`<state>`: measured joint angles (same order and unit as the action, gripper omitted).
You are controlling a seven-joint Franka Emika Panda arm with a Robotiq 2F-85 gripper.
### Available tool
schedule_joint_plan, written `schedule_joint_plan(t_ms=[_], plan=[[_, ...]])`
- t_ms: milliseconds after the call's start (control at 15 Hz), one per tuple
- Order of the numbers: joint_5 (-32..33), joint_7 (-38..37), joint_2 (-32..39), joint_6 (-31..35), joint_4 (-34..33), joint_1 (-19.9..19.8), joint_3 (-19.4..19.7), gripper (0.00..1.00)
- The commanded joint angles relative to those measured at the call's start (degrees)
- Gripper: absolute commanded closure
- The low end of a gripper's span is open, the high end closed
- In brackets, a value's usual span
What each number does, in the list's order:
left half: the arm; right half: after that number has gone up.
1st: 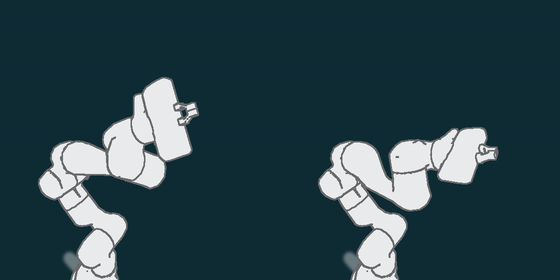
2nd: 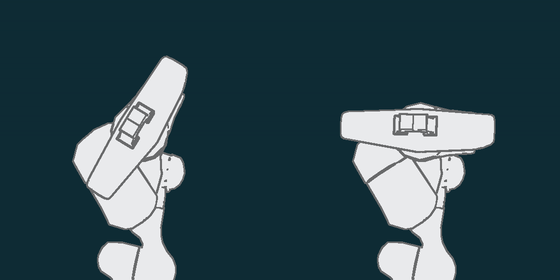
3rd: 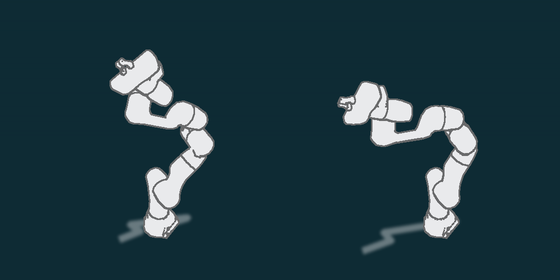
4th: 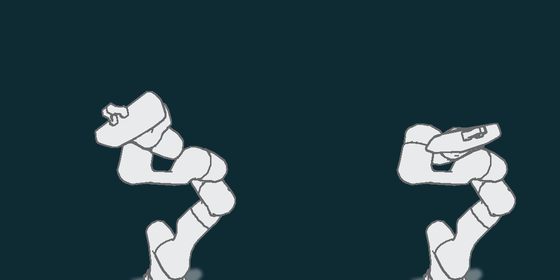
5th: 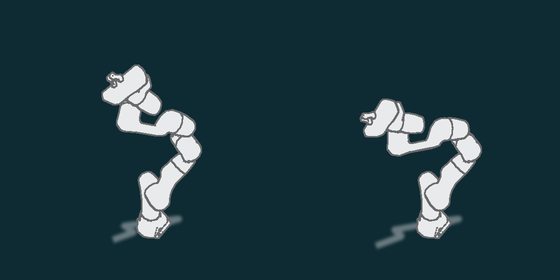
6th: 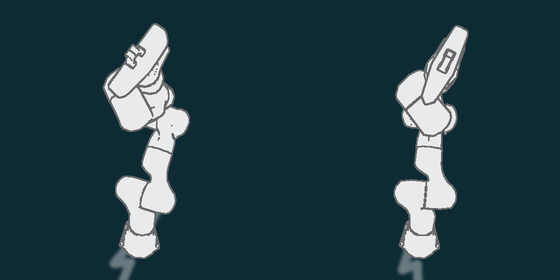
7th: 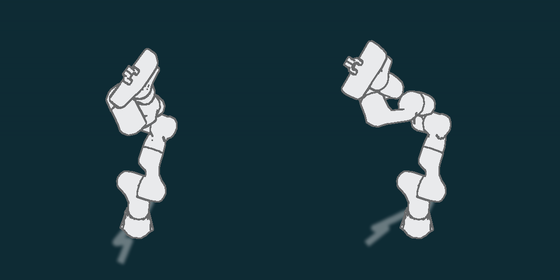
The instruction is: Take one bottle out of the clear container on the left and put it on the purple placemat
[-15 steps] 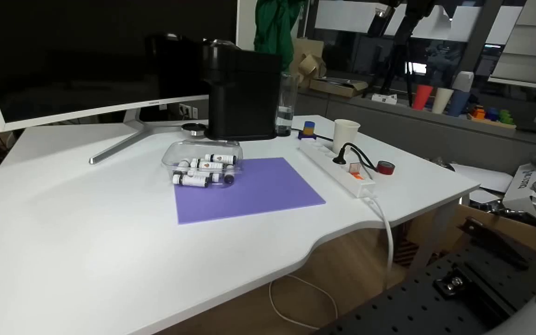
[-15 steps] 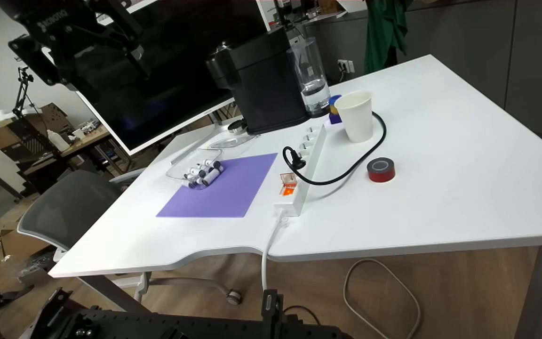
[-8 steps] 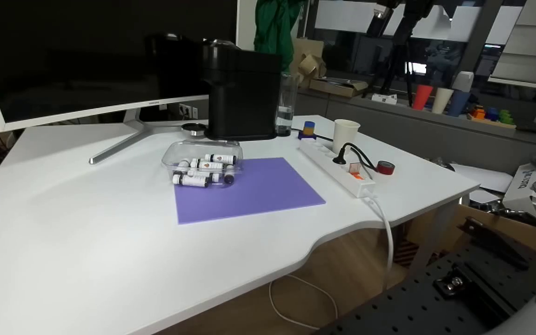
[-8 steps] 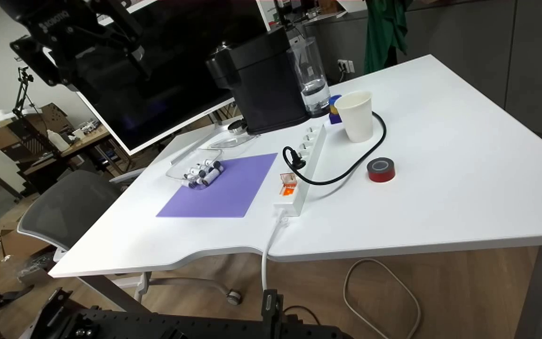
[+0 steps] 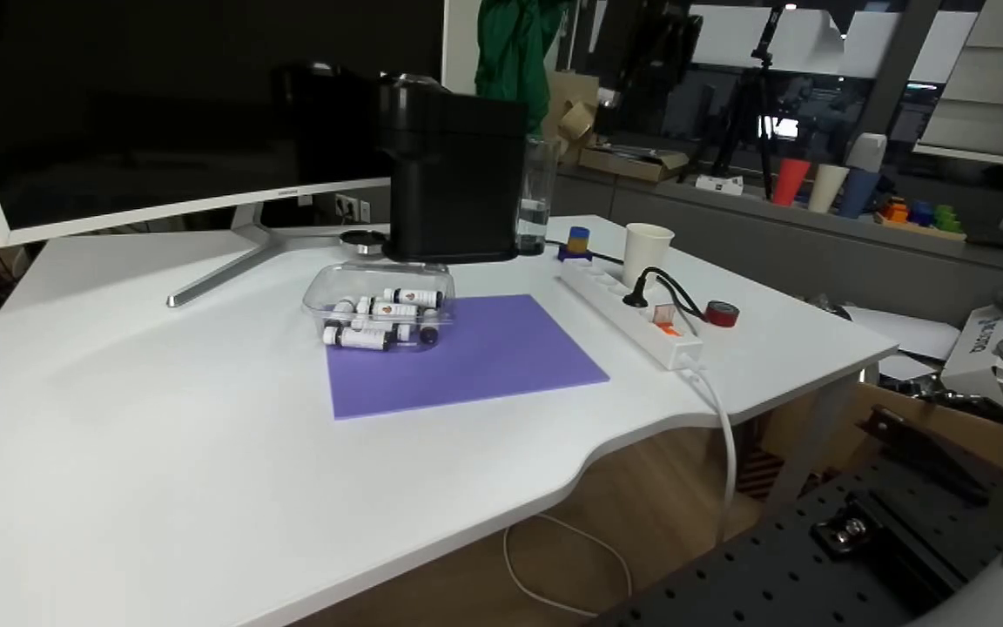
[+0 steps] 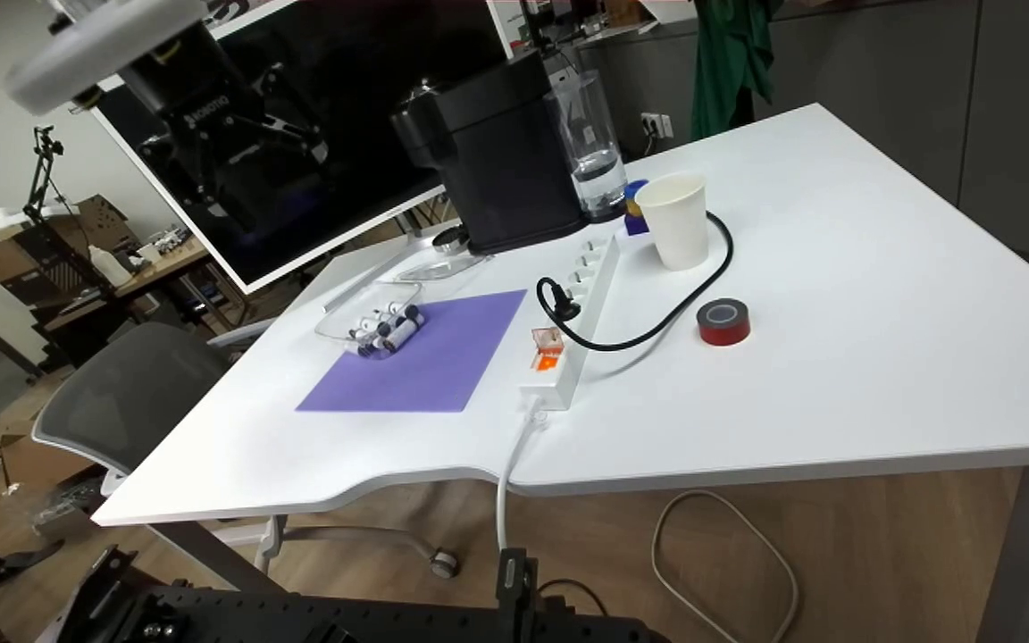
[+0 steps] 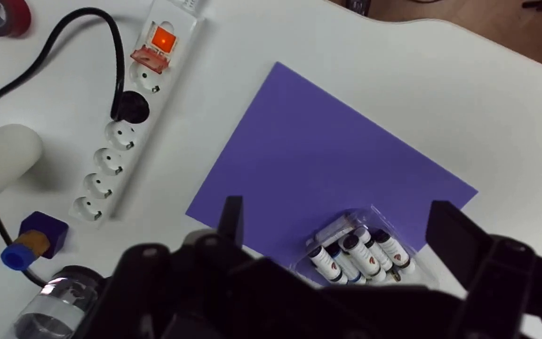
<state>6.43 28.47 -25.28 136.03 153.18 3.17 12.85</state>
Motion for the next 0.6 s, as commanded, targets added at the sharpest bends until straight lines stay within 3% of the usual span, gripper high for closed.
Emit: schedule_joint_plan(t_ms=[0, 400, 533], plan=[[-1.2, 0.6, 14.8, -0.8, -10.3, 1.9, -3.5, 0.00], [-2.3, 3.4, 33.6, 0.8, -23.2, 1.8, -11.3, 0.00], [-5.1, 4.7, 38.2, 4.9, -25.9, 0.8, -14.0, 0.00]])
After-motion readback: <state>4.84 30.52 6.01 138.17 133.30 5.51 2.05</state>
